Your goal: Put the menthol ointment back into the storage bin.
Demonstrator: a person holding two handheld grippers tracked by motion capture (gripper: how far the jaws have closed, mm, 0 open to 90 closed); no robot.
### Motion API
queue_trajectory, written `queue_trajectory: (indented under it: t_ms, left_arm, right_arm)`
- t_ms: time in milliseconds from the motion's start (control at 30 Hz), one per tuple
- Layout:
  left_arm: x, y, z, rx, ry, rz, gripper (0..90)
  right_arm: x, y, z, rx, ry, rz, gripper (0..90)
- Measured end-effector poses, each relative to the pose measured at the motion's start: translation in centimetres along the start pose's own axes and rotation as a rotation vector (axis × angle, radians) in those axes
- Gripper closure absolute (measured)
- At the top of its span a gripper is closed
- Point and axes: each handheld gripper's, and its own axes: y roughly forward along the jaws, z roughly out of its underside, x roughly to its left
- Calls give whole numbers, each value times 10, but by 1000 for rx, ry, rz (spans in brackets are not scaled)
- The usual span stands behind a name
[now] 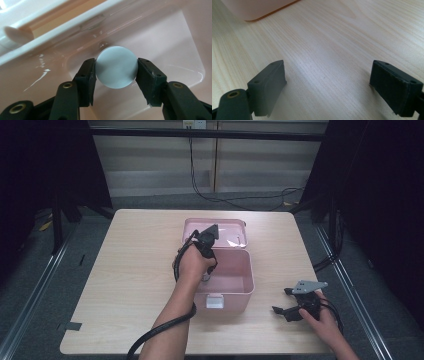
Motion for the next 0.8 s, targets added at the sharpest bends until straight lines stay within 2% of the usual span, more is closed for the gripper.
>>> queue_trajectory:
  t_ms: [33,133,167,267,300,433,533,567,633,767,800]
  left_arm:
    - [0,1,0,-10,-12,3,504]
    - [1,3,1,-9,-10,6,525]
    - [1,2,1,-22,-8,6,623]
    - [1,2,1,-15,7,-4,594]
    - [0,2,1,-19,-2,-4,590]
    - [-1,2,1,-12,9,-3,586]
    - [0,2,1,0,28,-24,586]
    - [-1,2,1,-2,14,-17,586]
    - [-1,1,1,0,28,-23,582]
    - [-1,0,1,0,25,-14,574]
    - [-1,-2,1,3,39,-16,572]
  right_arm:
    - [0,0,0,0,0,0,126]
    - [0,0,0,0,0,0,126]
    - [0,0,0,0,0,0,125]
    - [0,0,0,0,0,0,126]
    - [0,0,0,0,0,0,125]
    - [0,0,0,0,-1,0,126]
    - [0,0,0,0,-1,0,125]
    - [0,0,0,0,-1,0,125]
    - [0,0,0,0,0,0,125]
    - [0,0,0,0,0,-1,125]
    - [0,0,0,0,0,0,125]
